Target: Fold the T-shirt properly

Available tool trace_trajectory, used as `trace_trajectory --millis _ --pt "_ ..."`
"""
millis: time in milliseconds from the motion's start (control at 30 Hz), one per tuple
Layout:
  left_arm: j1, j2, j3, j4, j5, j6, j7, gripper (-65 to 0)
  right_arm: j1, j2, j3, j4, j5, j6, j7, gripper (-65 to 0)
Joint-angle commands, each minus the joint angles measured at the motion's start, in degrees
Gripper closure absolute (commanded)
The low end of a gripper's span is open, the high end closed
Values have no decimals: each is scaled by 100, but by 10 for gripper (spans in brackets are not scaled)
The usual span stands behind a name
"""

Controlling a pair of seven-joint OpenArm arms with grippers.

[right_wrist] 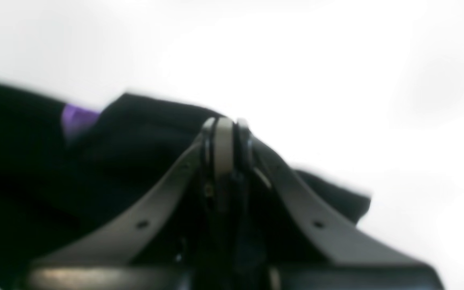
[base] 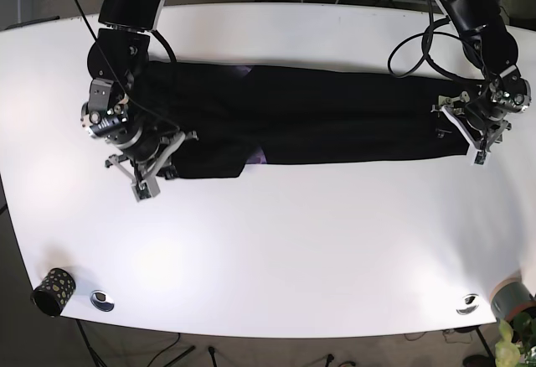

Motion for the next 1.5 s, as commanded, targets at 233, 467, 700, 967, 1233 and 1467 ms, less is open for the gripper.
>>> trace_trajectory --millis 233,467,700,967,1233,1467 --pt "-15 -157 -5 17 100 12 173 -436 -888 -12 62 900 34 2 115 0" --pt "-7 -175 -5 25 100 12 173 -438 -1072 -30 502 689 34 19 124 0" --pt "-24 -184 -14 43 100 12 173 -438 -1099 -21 844 407 34 -7 115 -187" --pt "-51 -166 4 52 64 12 173 -439 -1353 -399 976 1664 43 55 -245 -430" --pt "-235 -157 -31 96 56 12 208 -439 -1406 -698 255 1893 43 521 -562 -430" --pt "-244 -52 -40 685 -103 12 217 -442 -1283 -839 106 1190 34 538 -527 -430"
